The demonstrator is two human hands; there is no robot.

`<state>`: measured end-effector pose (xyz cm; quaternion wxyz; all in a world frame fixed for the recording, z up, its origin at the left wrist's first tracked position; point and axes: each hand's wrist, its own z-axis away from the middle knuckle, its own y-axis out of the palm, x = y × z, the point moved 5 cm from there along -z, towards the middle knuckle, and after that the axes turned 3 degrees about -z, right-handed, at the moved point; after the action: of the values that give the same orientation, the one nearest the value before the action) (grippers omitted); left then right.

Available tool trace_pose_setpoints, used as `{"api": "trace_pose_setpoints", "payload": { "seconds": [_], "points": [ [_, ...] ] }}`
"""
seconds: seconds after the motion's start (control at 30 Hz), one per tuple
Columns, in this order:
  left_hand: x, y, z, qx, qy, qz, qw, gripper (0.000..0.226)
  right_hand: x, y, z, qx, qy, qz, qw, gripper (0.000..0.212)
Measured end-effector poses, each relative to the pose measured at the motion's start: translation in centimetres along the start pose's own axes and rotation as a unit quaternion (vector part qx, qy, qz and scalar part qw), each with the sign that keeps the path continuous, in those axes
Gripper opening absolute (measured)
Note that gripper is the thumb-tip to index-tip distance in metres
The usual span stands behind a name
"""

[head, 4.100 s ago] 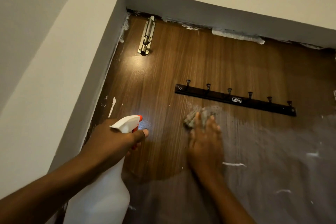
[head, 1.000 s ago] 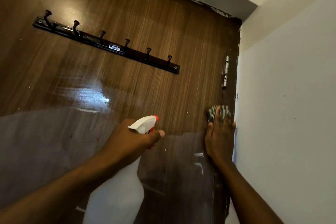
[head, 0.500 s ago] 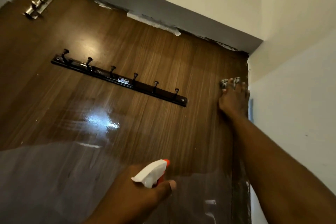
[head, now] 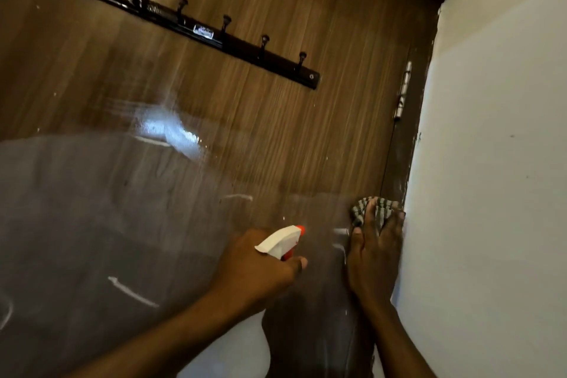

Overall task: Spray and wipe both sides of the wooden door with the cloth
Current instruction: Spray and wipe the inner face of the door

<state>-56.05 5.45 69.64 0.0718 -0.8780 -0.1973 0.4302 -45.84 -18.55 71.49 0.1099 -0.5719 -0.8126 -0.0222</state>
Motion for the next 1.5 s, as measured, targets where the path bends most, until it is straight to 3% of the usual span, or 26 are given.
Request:
{"api": "trace_pose_setpoints", "payload": {
  "seconds": [0.2,0.27,0.37,0.47,0.57,0.67,0.73,0.83,0.9,0.97,1.07,1.17,1.27,1.33,1.43,1.5],
  "points": [
    [2.9,-0.2,1.1,-0.016,-0.054,0.051,0.997,0.057,2.4,0.3,-2.1,-0.018,0.117,-0.032,0.992,0.056],
    [3.3,-1.5,0.8,-0.02,-0.054,0.061,0.996,0.057,6.4,1.1,-3.2,-0.002,0.055,-0.005,0.998,0.052],
    [4.1,-3.8,0.7,-0.051,-0.043,0.056,0.996,0.062,11.0,2.7,0.2,0.021,-0.131,0.031,0.991,0.055],
    [5.3,-6.1,1.7,-0.071,-0.047,0.052,0.995,0.072,8.1,3.1,5.7,0.049,-0.222,0.037,0.973,0.055],
    [6.5,-8.9,2.9,-0.084,-0.068,0.054,0.993,0.076,4.5,2.1,4.9,0.012,-0.097,0.037,0.994,0.053],
    [6.9,-11.7,3.1,-0.112,-0.049,0.036,0.992,0.07,9.3,2.6,-0.6,-0.03,0.008,0.028,0.999,0.056],
    [6.9,-13.3,3.0,-0.131,-0.04,0.03,0.99,0.061,16.0,4.1,-2.7,-0.021,-0.041,0.015,0.999,0.054],
    [6.8,-14.8,3.0,-0.143,-0.022,0.011,0.989,0.066,23.0,6.6,1.2,0.001,-0.186,0.018,0.982,0.053],
    [7.0,-15.5,3.4,-0.151,-0.017,0.004,0.988,0.062,23.0,6.9,5.7,0.041,-0.27,0.025,0.962,0.054],
    [7.6,-16.2,3.9,-0.158,-0.024,0.0,0.987,0.065,19.9,6.2,7.7,0.032,-0.296,0.005,0.955,0.05],
    [8.3,-17.4,4.4,-0.156,-0.034,-0.014,0.987,0.071,15.7,4.9,5.6,-0.017,-0.162,0.006,0.987,0.051],
    [8.9,-18.6,4.1,-0.17,-0.041,-0.02,0.984,0.064,18.4,5.2,0.6,-0.021,-0.062,0.015,0.998,0.059],
    [9.0,-19.8,3.6,-0.205,-0.039,-0.057,0.976,0.05,25.1,6.3,-1.2,-0.015,-0.113,-0.004,0.993,0.058],
    [9.2,-20.4,3.7,-0.219,-0.06,-0.064,0.972,0.053,27.4,7.4,0.8,0.002,-0.177,0.005,0.984,0.057],
    [9.8,-21.6,4.5,-0.233,-0.069,-0.066,0.968,0.042,25.7,7.6,6.2,0.039,-0.282,-0.007,0.959,0.054],
    [10.5,-22.5,5.2,-0.218,-0.065,-0.054,0.972,0.032,22.9,7.0,8.4,0.028,-0.294,-0.013,0.955,0.051]
  ]
}}
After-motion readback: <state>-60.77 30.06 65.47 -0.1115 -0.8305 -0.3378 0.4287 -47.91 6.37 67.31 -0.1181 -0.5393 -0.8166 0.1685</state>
